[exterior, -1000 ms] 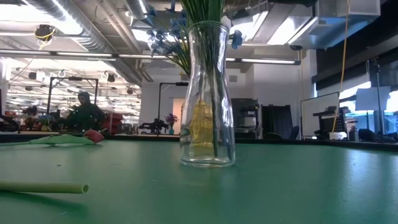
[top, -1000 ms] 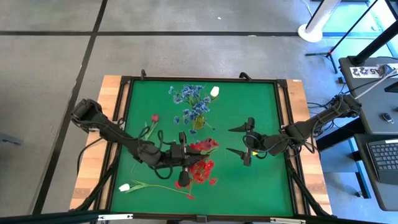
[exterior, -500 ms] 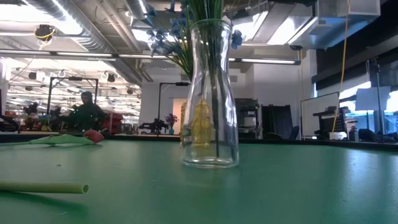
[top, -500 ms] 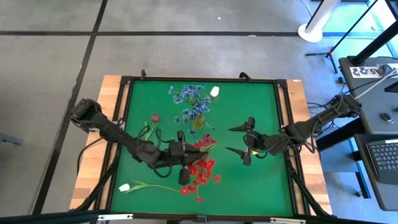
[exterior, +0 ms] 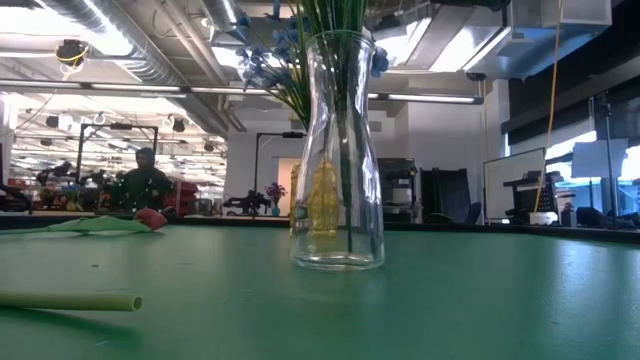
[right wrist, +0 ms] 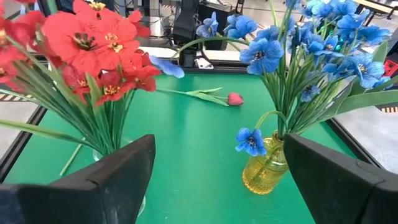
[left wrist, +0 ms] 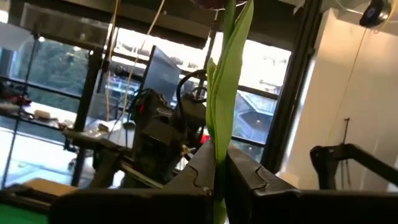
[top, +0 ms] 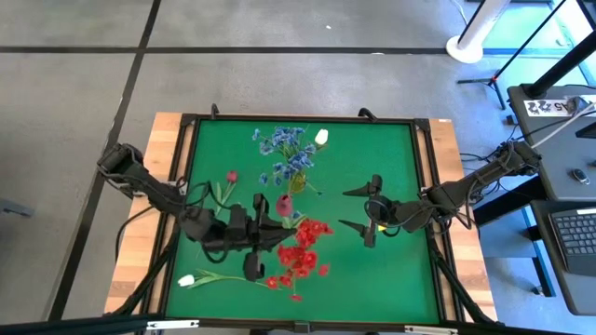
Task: Sort flowers into vase by color
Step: Put the left dark red flower into the transparent flower vase
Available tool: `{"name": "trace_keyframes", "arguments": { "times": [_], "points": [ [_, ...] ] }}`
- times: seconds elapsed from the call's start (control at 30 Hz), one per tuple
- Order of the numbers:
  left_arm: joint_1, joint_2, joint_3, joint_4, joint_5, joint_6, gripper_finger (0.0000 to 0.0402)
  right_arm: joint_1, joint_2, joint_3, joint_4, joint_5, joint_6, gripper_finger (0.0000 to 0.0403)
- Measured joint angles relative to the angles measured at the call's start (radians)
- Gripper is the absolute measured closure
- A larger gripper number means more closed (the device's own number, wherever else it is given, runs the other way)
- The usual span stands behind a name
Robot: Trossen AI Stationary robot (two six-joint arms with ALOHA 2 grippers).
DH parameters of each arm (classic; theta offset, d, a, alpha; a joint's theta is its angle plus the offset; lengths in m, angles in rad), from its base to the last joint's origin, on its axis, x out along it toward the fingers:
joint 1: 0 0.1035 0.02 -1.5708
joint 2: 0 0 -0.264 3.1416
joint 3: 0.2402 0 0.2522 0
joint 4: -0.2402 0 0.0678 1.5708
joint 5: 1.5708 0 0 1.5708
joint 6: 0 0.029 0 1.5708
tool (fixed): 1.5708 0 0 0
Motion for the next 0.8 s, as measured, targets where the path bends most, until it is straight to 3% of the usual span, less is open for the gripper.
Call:
{"name": "trace_keyframes", "arguments": {
  "times": [0.8],
  "points": [
    [0.043,0.093,0.000,-0.159,-0.087,-0.139,0.0398,0.000,0.000,0.000,-0.008,0.002,-0.002,0.0049]
  ]
}}
